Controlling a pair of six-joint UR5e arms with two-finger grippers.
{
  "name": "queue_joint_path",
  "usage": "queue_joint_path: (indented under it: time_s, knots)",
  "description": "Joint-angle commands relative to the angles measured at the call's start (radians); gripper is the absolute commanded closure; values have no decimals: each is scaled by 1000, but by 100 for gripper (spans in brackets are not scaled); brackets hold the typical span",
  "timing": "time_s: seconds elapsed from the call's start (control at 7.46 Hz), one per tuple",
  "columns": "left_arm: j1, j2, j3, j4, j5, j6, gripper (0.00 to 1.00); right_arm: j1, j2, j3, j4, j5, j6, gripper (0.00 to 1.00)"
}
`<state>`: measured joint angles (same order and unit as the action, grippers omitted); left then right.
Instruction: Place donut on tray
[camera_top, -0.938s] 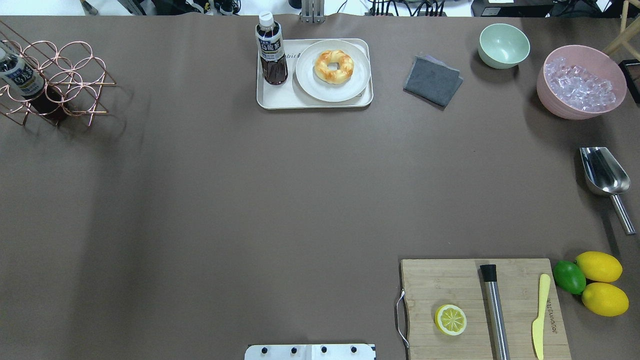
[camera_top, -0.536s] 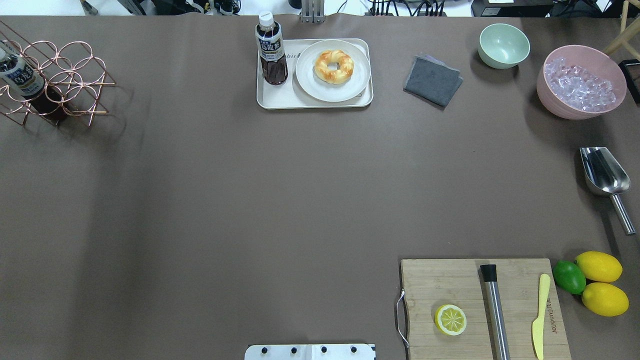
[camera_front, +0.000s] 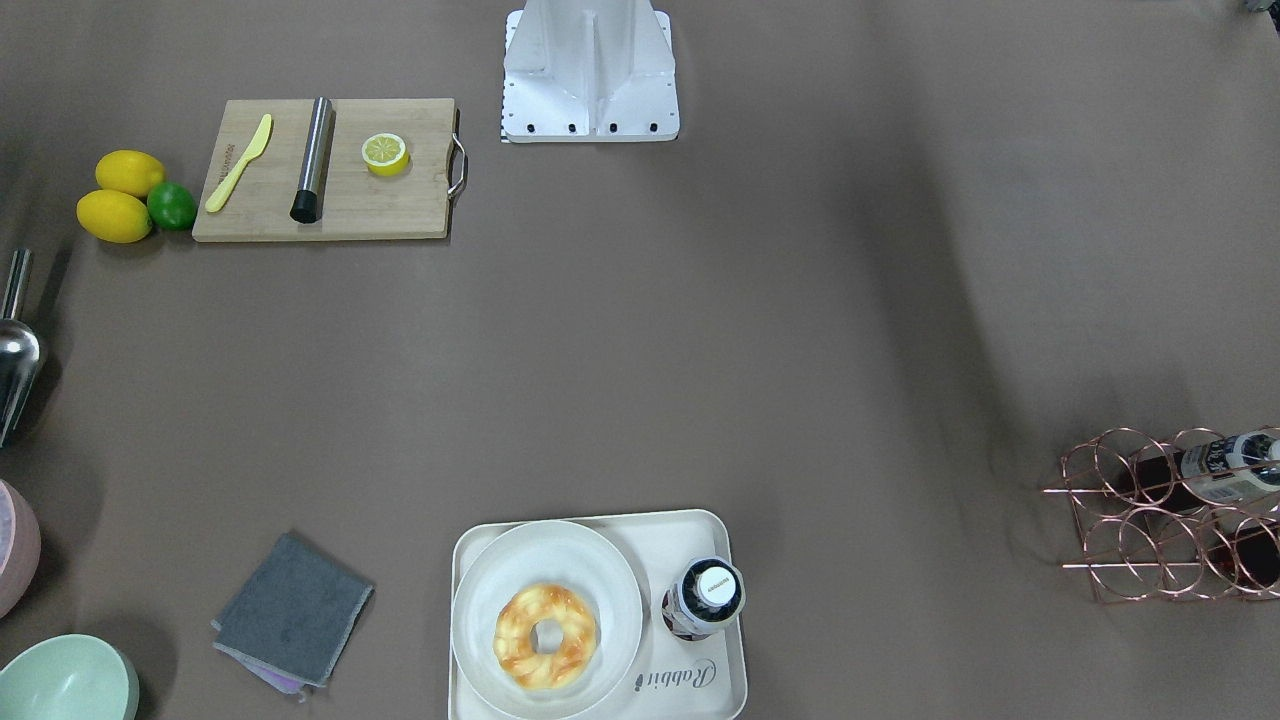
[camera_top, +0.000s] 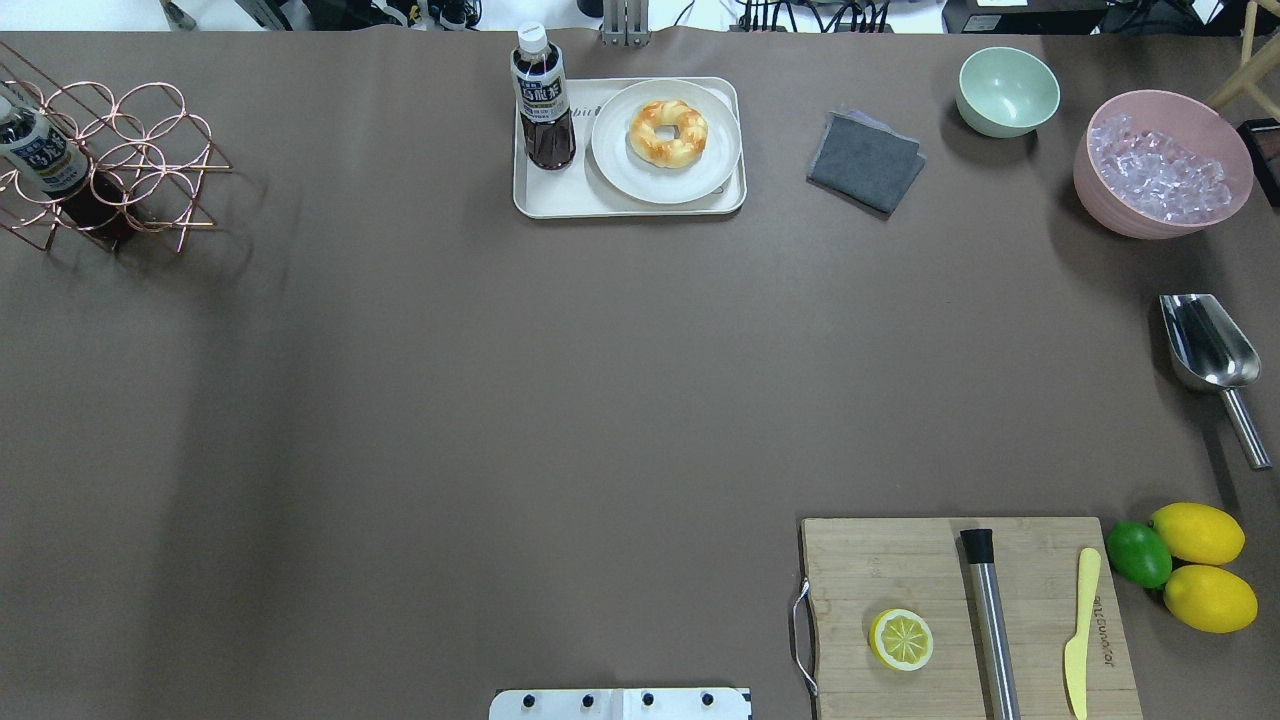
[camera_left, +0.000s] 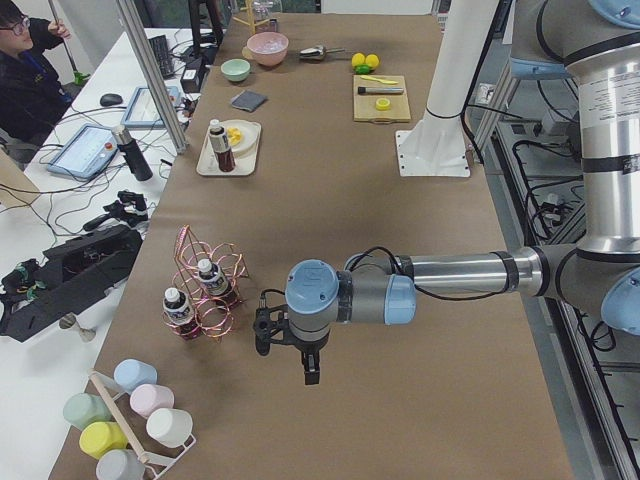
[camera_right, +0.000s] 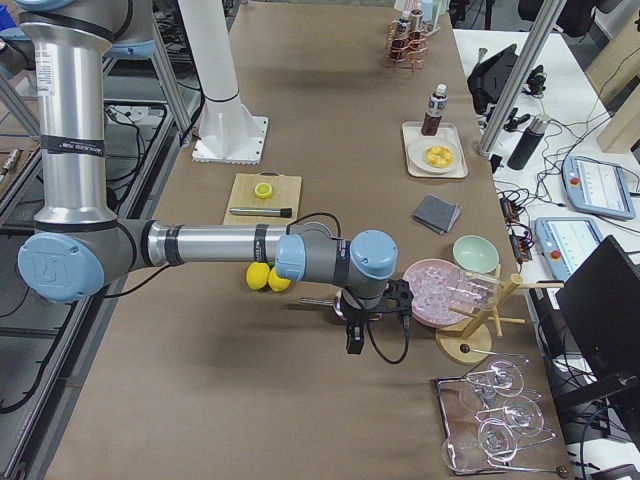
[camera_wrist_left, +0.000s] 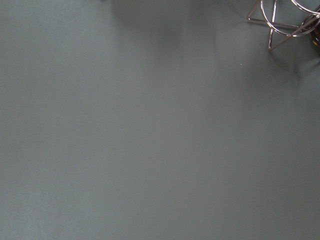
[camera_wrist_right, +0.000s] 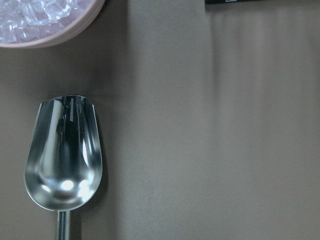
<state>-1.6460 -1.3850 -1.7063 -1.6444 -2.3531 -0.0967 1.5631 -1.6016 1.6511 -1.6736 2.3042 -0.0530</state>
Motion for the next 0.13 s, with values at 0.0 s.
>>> queue_joint_path:
  time_s: [0.0]
  knots:
    - [0,0,0,0,0,0,2,0,-3,2,0,7,2,0]
